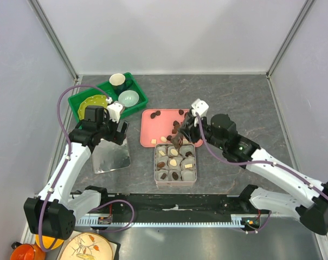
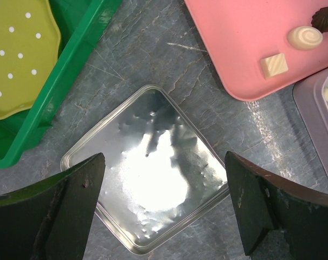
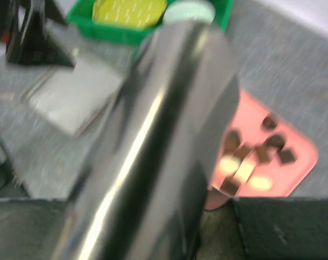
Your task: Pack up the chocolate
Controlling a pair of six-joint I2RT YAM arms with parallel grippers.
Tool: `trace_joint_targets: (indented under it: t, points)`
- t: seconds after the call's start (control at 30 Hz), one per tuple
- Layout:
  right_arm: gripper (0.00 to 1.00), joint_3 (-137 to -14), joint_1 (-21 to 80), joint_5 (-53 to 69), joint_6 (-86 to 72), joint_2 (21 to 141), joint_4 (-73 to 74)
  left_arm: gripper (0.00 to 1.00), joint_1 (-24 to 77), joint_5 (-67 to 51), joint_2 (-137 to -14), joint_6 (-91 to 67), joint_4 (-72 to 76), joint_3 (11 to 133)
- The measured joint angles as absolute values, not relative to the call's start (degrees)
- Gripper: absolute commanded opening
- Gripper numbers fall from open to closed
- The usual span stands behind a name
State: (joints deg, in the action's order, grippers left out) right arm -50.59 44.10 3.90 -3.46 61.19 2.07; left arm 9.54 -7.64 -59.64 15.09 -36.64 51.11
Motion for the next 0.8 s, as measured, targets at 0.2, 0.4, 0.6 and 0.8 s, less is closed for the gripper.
trace_joint_targets:
  t: [0.2,0.4,0.6,0.8]
  points:
    - [0.15,-45.3,48.6,3.0,-7.9,52.8,14.7,0.98,9.4,-7.6,-59.6,15.1,-36.7,51.1]
    - [0.16,-43.4,50.5,3.0,-10.7,47.3,20.3,0.99,9.5,-7.6,-59.7,15.1,-36.7,51.1]
    - [0.20,-42.0,50.9,3.2,-11.4,47.4,21.6,0.99,9.4,-7.6,-60.2,15.1,-36.7,51.1]
    - [0.35,-41.2,51.2,3.6,-11.4,48.2,21.8,0.99,9.4,-7.6,-60.2,15.1,-36.7,51.1]
